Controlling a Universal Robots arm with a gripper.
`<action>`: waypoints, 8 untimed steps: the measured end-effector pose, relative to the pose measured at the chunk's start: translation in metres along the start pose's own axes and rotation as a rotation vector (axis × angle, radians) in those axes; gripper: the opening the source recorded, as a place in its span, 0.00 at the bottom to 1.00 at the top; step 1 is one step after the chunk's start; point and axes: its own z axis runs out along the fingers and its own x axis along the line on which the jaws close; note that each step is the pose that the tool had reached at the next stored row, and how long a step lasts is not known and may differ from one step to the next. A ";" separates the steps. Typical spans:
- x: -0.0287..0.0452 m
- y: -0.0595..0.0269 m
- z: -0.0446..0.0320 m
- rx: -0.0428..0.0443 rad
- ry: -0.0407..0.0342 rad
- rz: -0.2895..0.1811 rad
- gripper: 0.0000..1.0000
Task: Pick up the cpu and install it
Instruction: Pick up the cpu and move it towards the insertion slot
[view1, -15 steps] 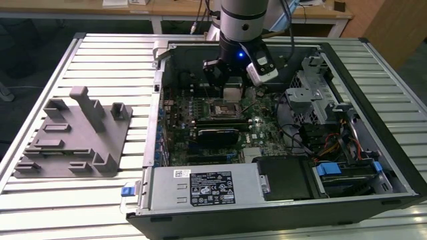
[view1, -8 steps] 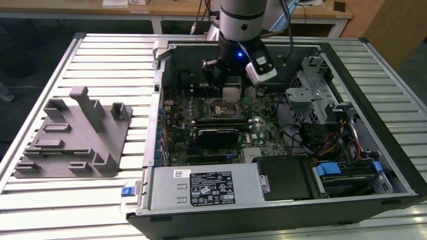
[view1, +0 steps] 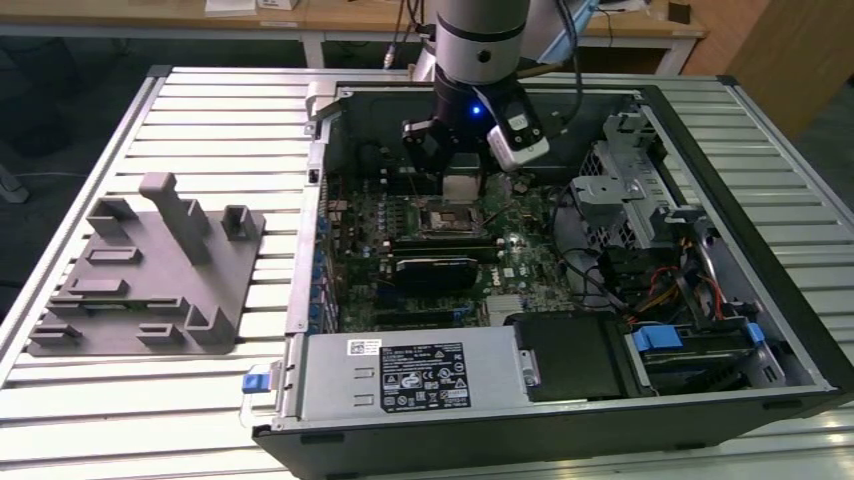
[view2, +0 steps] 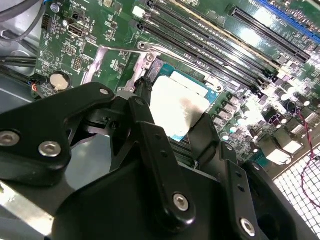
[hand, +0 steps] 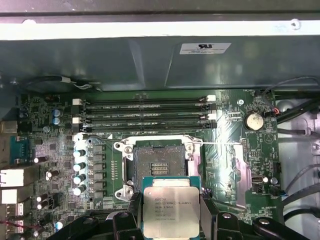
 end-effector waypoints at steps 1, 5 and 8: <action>0.0002 0.0002 0.0005 0.0000 -0.0001 0.000 0.54; 0.0010 0.0026 0.0017 -0.0001 0.0000 0.000 0.54; 0.0030 0.0293 0.0274 -0.0002 0.0001 -0.002 0.54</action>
